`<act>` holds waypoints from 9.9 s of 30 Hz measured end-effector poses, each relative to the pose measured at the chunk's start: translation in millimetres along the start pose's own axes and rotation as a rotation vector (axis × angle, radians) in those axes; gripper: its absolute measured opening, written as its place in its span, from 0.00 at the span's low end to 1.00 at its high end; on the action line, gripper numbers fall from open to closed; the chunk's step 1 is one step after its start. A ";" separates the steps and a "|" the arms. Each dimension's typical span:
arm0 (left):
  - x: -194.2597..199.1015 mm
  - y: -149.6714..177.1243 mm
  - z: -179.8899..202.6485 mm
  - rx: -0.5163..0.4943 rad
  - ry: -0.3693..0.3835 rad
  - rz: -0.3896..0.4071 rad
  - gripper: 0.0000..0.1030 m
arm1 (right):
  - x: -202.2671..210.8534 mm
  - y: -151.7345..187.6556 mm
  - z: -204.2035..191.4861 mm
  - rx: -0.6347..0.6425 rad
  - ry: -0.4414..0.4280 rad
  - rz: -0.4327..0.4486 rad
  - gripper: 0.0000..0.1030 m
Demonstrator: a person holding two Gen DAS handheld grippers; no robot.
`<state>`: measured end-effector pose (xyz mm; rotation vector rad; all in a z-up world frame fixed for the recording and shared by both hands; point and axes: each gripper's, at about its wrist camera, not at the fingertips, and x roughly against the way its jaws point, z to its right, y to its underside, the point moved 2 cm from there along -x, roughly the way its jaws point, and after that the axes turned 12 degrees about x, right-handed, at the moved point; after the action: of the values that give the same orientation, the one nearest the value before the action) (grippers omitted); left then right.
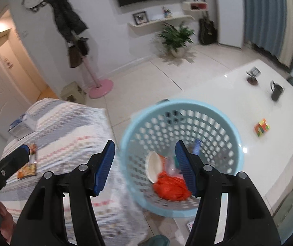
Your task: Collect trash
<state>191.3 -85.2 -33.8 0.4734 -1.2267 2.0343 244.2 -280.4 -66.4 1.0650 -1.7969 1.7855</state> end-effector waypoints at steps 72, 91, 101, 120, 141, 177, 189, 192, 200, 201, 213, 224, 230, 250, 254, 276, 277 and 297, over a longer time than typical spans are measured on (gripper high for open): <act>-1.0 -75.4 -180.1 -0.151 -0.290 -0.149 0.52 | -78.5 -3.3 -225.0 0.294 -0.332 -0.184 0.56; 125.2 -40.3 -255.5 0.237 -0.324 0.118 0.49 | -118.2 -20.4 -332.2 0.506 -0.151 -0.141 0.73; 133.6 -26.3 -236.6 0.243 -0.289 0.163 0.48 | -98.2 -15.0 -312.5 0.493 -0.221 -0.117 0.04; 135.3 -44.4 -103.2 0.105 -0.138 0.251 0.47 | 33.6 -43.4 -167.4 0.253 -0.151 0.162 0.02; -68.7 6.6 52.3 -0.104 0.012 -0.053 0.47 | 0.5 38.0 81.1 -0.065 0.215 0.022 0.02; 73.5 38.1 -6.4 -0.163 -0.261 0.398 0.90 | 97.1 45.0 -14.7 0.056 0.232 0.290 0.69; 73.7 57.3 -22.3 -0.154 -0.344 0.469 0.90 | 99.3 65.5 -37.9 0.061 0.280 0.327 0.70; 72.5 59.0 -21.4 -0.162 -0.339 0.455 0.90 | 96.1 70.6 -36.6 0.050 0.279 0.320 0.70; 78.0 64.2 -21.6 -0.177 -0.327 0.463 0.92 | 88.6 85.6 -35.1 0.036 0.292 0.301 0.70; 78.1 64.4 -21.8 -0.177 -0.327 0.463 0.92 | 88.5 86.7 -34.9 0.037 0.291 0.300 0.70; 77.0 61.5 -27.6 -0.147 -0.317 0.430 0.93 | 92.6 91.7 -36.5 0.045 0.304 0.301 0.72; 76.7 60.3 -31.9 -0.129 -0.308 0.426 0.93 | 90.4 92.1 -36.3 0.046 0.302 0.294 0.74; 77.8 60.1 -38.2 -0.122 -0.305 0.423 0.93 | 88.9 91.7 -34.1 0.045 0.299 0.287 0.74; 78.8 55.6 -43.1 -0.107 -0.298 0.413 0.93 | 82.4 95.6 -26.3 0.035 0.295 0.271 0.74; 79.0 55.6 -44.1 -0.107 -0.297 0.413 0.93 | 84.1 96.1 -26.7 0.037 0.301 0.278 0.75; 80.5 57.4 -42.2 -0.104 -0.292 0.418 0.93 | 83.3 94.5 -25.6 0.041 0.305 0.273 0.75; 80.4 56.4 -42.4 -0.104 -0.292 0.418 0.93 | 83.4 94.0 -25.4 0.040 0.305 0.273 0.75; 78.5 58.7 -37.1 -0.118 -0.313 0.424 0.93 | 80.5 91.1 -32.1 0.054 0.303 0.270 0.75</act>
<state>96.6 -40.8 -39.2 0.5232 -1.7482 2.2762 118.4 -277.8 -64.5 0.5484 -1.7746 2.0337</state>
